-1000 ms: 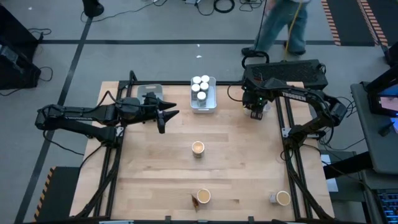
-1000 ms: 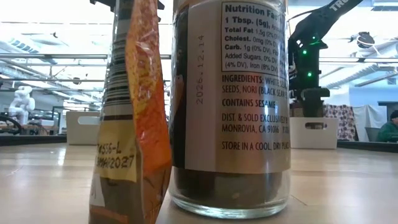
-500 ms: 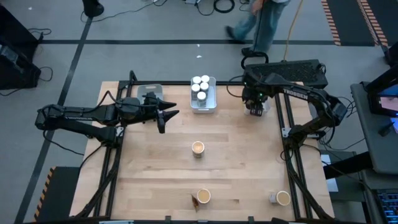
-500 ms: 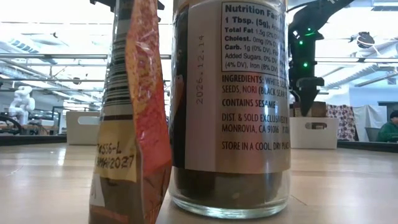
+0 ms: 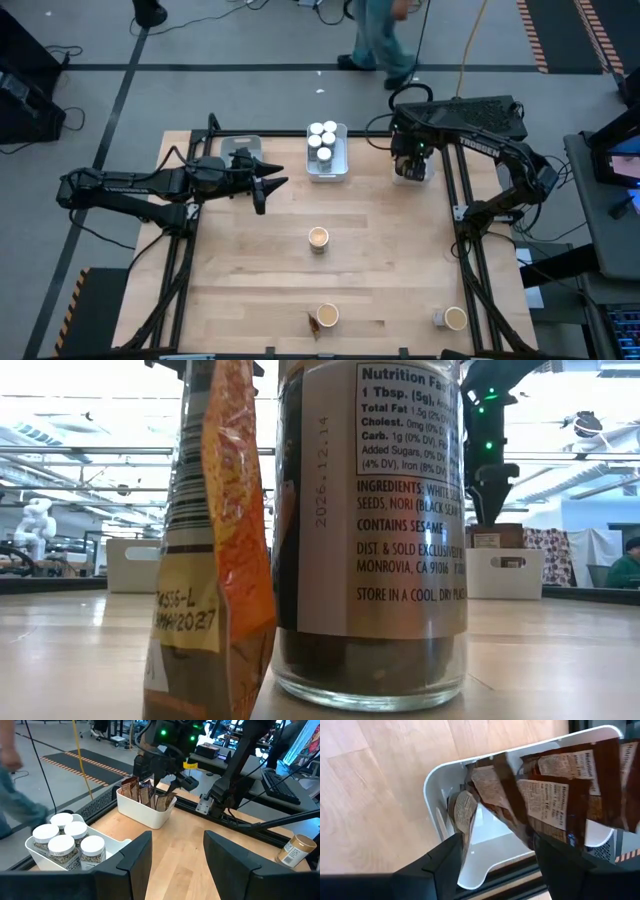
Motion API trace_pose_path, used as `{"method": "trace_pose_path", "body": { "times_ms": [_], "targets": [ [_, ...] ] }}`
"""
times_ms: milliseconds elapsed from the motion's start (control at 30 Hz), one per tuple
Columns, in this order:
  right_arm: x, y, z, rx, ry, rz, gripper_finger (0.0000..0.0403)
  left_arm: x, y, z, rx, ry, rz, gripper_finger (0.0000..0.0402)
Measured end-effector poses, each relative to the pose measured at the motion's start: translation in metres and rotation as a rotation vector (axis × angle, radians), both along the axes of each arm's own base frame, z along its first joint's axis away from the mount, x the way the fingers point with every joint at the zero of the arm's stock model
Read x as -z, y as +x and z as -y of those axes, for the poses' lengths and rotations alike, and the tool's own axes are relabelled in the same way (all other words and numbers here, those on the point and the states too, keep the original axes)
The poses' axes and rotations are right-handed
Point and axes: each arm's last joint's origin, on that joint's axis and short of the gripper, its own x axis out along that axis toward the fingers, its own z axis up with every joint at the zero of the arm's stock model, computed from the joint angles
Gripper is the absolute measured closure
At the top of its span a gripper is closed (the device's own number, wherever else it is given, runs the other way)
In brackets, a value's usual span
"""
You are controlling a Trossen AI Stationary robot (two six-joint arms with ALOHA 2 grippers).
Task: Sort spices by type
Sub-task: Put the orange seasoning bag into the right white bin
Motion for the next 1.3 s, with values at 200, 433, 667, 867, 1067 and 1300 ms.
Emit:
{"method": "trace_pose_path", "body": {
  "times_ms": [200,433,667,867,1067,1300],
  "targets": [
    [-0.02,0.0,0.0,0.038,0.004,0.011,0.0176,0.0,0.0,0.0,0.0,0.0,0.0,0.0219],
    [-0.035,0.0,-0.003,0.093,0.074,0.072,0.0176,0.0,0.0,0.0,0.0,0.0,0.0,0.0219],
    [-0.037,0.009,-0.018,0.095,0.289,0.23,0.0176,0.0,0.0,0.0,0.0,0.0,0.0,0.0219],
    [-0.04,0.03,-0.042,0.018,0.299,0.287,0.0176,0.001,0.002,0.0,0.001,-0.001,-0.007,0.0219],
    [-0.042,0.054,-0.078,-0.096,0.303,0.329,0.0176,0.008,0.009,0.004,0.152,-0.036,-0.039,0.0219],
    [-0.046,0.076,-0.111,-0.18,0.29,0.439,0.0176,0.018,0.018,0.013,0.372,-0.091,-0.087,0.0219]
  ]
}}
